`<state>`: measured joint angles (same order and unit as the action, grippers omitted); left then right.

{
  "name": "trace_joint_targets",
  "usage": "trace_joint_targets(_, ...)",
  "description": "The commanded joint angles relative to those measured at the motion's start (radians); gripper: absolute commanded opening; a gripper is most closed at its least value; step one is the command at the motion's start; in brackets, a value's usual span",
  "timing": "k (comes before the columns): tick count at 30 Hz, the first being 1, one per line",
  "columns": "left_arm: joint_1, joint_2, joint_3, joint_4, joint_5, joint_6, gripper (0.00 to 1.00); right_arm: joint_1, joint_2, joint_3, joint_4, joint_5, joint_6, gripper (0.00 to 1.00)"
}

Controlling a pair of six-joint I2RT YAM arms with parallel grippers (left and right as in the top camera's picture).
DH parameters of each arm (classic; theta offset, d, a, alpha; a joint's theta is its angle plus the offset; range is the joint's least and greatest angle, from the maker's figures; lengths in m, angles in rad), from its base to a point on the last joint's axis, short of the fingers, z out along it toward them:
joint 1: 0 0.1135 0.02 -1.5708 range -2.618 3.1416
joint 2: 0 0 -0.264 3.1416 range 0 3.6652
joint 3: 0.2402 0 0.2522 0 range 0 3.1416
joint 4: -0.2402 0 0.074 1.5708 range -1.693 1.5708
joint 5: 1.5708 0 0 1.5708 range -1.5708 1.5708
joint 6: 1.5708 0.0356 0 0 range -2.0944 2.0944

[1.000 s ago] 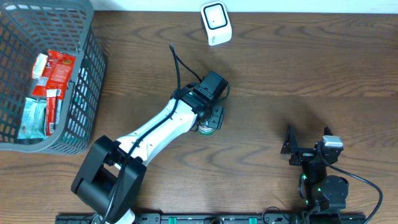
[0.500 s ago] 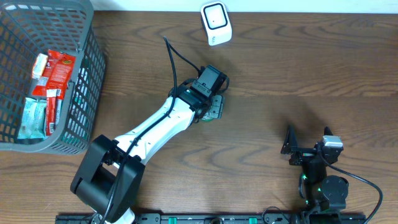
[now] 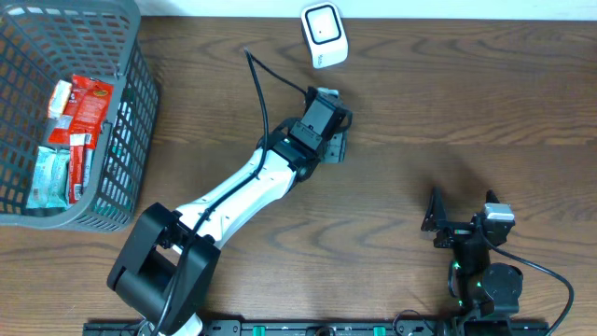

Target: Scan the item barcode

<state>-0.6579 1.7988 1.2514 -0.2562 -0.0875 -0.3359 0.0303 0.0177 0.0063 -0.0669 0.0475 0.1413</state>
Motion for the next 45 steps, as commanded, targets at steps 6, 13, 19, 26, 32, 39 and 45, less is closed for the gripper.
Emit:
trace_joint_targets(6,0.000,0.094,-0.001,0.108,-0.037,0.073,0.56,0.004,-0.003,-0.001,-0.004,-0.001,-0.004,0.99)
trace_joint_targets(13,-0.003,0.129,0.000,0.067,-0.037,0.073,0.56,0.004,-0.003,-0.001,-0.004,-0.001,-0.004,0.99)
trace_joint_targets(19,-0.013,0.108,0.000,-0.065,-0.036,0.073,0.66,0.004,-0.003,-0.001,-0.004,-0.001,-0.004,0.99)
trace_joint_targets(26,-0.012,0.082,0.031,-0.201,0.024,0.074,0.81,0.004,-0.003,-0.001,-0.004,-0.001,-0.004,0.99)
trace_joint_targets(32,0.015,0.069,0.227,-0.448,0.080,0.123,0.87,0.004,-0.003,-0.001,-0.004,-0.001,-0.004,0.99)
trace_joint_targets(39,0.125,0.081,0.489,-0.719,0.240,0.183,0.87,0.004,-0.003,-0.001,-0.004,-0.001,-0.004,0.99)
trace_joint_targets(45,0.254,0.232,0.827,-1.015,0.320,0.214,0.87,0.004,-0.003,-0.001,-0.004,-0.001,-0.004,0.99)
